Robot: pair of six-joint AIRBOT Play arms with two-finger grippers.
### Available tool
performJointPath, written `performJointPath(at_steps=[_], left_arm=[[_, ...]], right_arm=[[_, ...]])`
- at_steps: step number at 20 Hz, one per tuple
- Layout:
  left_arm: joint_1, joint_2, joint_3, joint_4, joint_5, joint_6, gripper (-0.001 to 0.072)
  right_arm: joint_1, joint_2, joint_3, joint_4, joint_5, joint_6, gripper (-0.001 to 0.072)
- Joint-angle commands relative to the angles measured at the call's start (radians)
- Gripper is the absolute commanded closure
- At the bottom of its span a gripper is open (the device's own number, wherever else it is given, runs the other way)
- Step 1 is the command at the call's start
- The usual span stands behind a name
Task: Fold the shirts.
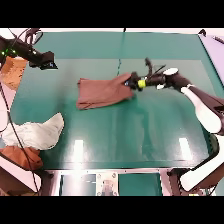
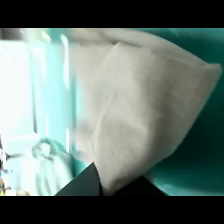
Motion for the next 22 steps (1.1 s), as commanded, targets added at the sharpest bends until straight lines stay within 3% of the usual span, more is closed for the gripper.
performJointPath(at_steps=[1, 8, 11, 14, 18, 22], left_arm=[[0.000, 0.001, 0.000, 0.018, -0.012, -0.003, 0.0683], [0.000, 0.001, 0.000, 0.017, -0.035, -0.001, 0.0682], [0.000, 0.001, 0.000, 0.017, -0.039, -0.001, 0.0682], [0.000, 0.001, 0.000, 0.017, -0.040, -0.001, 0.0683], [0.000, 0.001, 0.000, 0.017, -0.043, -0.001, 0.0683], [0.000, 0.001, 0.000, 0.017, -0.051, -0.001, 0.0683]], right_arm=[[-0.119, 0.139, 0.067, -0.004, 0.035, 0.032, 0.0700], [-0.660, 0.405, 0.080, -0.112, 0.140, 0.181, 0.0700], [-0.896, 0.441, 0.080, -0.155, 0.194, 0.242, 0.0700], [-1.080, 0.444, 0.080, -0.292, 0.285, 0.268, 0.0700], [-1.229, 0.446, 0.080, -0.498, 0.401, 0.294, 0.0700], [-1.289, 0.451, 0.080, -0.549, 0.423, 0.309, 0.0700]])
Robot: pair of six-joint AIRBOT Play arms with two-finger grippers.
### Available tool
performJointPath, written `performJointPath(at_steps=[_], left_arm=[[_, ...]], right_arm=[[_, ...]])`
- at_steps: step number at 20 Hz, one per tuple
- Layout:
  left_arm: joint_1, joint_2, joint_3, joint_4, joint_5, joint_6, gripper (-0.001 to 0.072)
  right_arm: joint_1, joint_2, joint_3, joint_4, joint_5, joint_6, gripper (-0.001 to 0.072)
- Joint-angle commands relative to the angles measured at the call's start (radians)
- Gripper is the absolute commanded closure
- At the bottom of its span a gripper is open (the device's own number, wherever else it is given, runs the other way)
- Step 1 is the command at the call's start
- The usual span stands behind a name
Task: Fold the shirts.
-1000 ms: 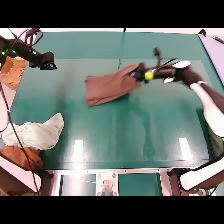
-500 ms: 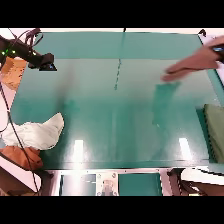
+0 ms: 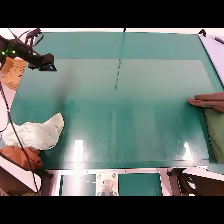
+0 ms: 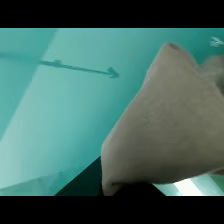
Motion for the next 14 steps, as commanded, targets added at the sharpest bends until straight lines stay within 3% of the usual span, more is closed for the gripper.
performJointPath(at_steps=[1, 6, 8, 11, 14], left_arm=[[0.000, 0.001, 0.000, 0.000, -0.008, 0.000, 0.0682], [0.000, 0.001, 0.000, 0.000, -0.017, 0.000, 0.0683], [0.000, 0.001, 0.000, 0.000, -0.026, 0.000, 0.0683], [0.000, 0.001, 0.000, 0.000, -0.028, 0.000, 0.0683], [0.000, 0.001, 0.000, 0.000, -0.028, -0.011, 0.0683]], right_arm=[[-0.061, 0.003, 0.001, -0.071, 0.032, 0.021, 0.0700], [-0.031, 0.002, 0.001, 0.220, -0.208, 0.020, 0.0701], [-0.022, -0.005, 0.002, 0.269, -0.286, 0.019, 0.0701], [-0.023, -0.039, 0.029, 0.270, -0.311, -0.010, 0.0701], [-0.024, -0.092, 0.079, 0.269, -0.241, -0.040, 0.0700]])
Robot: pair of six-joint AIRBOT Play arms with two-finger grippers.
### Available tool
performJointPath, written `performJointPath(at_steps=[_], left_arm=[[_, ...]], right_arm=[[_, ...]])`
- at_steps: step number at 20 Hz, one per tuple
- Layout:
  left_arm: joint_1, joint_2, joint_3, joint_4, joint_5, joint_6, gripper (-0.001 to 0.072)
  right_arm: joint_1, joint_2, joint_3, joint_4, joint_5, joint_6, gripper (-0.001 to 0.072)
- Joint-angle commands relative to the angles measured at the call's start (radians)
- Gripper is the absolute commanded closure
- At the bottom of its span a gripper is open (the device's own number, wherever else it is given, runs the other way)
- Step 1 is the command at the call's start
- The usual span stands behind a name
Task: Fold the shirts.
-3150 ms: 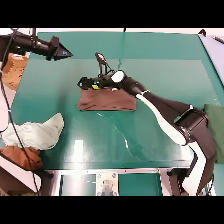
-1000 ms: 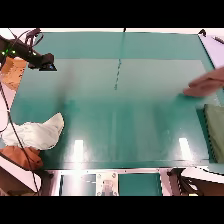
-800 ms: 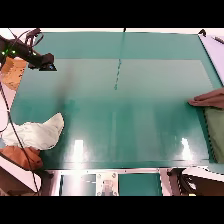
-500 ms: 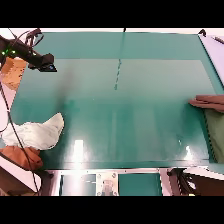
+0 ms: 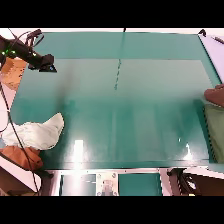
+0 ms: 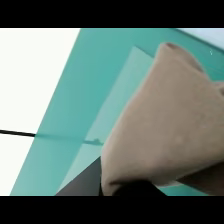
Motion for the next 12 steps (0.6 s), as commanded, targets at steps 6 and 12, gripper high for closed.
performJointPath(at_steps=[6, 12], left_arm=[[0.000, 0.001, 0.000, 0.000, -0.026, -0.010, 0.0683], [0.000, 0.001, 0.000, 0.000, -0.071, -0.008, 0.0682]], right_arm=[[-0.070, -0.051, 0.037, 0.010, 0.256, -0.003, 0.0700], [-0.182, -0.022, 0.038, -0.248, 0.397, 0.105, 0.0700]])
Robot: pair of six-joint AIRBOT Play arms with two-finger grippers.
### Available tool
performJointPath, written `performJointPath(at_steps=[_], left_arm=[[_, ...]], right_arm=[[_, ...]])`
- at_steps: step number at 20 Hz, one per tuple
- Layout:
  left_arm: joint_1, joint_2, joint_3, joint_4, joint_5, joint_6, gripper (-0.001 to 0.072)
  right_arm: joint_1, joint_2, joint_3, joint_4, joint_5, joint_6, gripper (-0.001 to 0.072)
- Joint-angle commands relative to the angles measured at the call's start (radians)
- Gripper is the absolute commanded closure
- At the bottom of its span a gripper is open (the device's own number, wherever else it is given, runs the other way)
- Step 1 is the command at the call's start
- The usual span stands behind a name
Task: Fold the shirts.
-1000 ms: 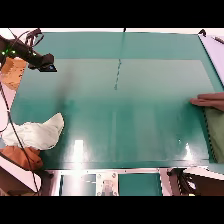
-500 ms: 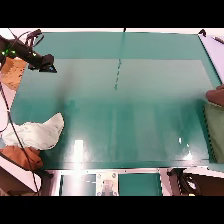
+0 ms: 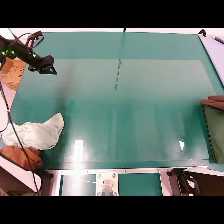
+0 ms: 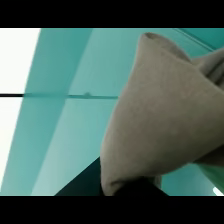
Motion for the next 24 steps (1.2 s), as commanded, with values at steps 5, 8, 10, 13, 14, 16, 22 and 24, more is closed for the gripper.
performJointPath(at_steps=[5, 8, 10, 13, 14, 16, 22, 24], left_arm=[[0.000, 0.001, 0.000, 0.000, -0.006, 0.001, 0.0682], [0.000, 0.001, 0.000, 0.000, -0.006, 0.000, 0.0682], [0.000, 0.001, 0.000, 0.000, -0.006, 0.000, 0.0682], [0.000, 0.001, 0.000, 0.000, -0.006, 0.000, 0.0683], [0.000, 0.001, 0.000, 0.000, -0.006, 0.000, 0.0682], [0.000, 0.001, 0.000, -0.001, 0.000, 0.000, 0.0682], [0.000, 0.011, 0.000, -0.038, 0.029, -0.002, 0.0684], [0.000, 0.031, -0.001, -0.027, 0.033, -0.016, 0.0684]], right_arm=[[-0.038, 0.002, -0.019, -0.509, 0.124, 0.085, 0.0699], [-0.038, -0.023, -0.087, -0.608, 0.122, 0.106, 0.0698], [-0.038, -0.041, -0.158, -0.658, 0.121, 0.106, 0.0670], [-0.038, -0.077, -0.238, -0.770, 0.123, 0.107, 0.0290], [-0.038, -0.081, -0.253, -0.802, 0.126, 0.110, 0.0220], [-0.037, -0.082, -0.252, -0.810, 0.128, 0.111, 0.0217], [0.099, -0.080, -0.157, -0.465, 0.119, 0.121, 0.0679], [0.230, -0.061, -0.146, -0.368, 0.047, 0.065, 0.0698]])
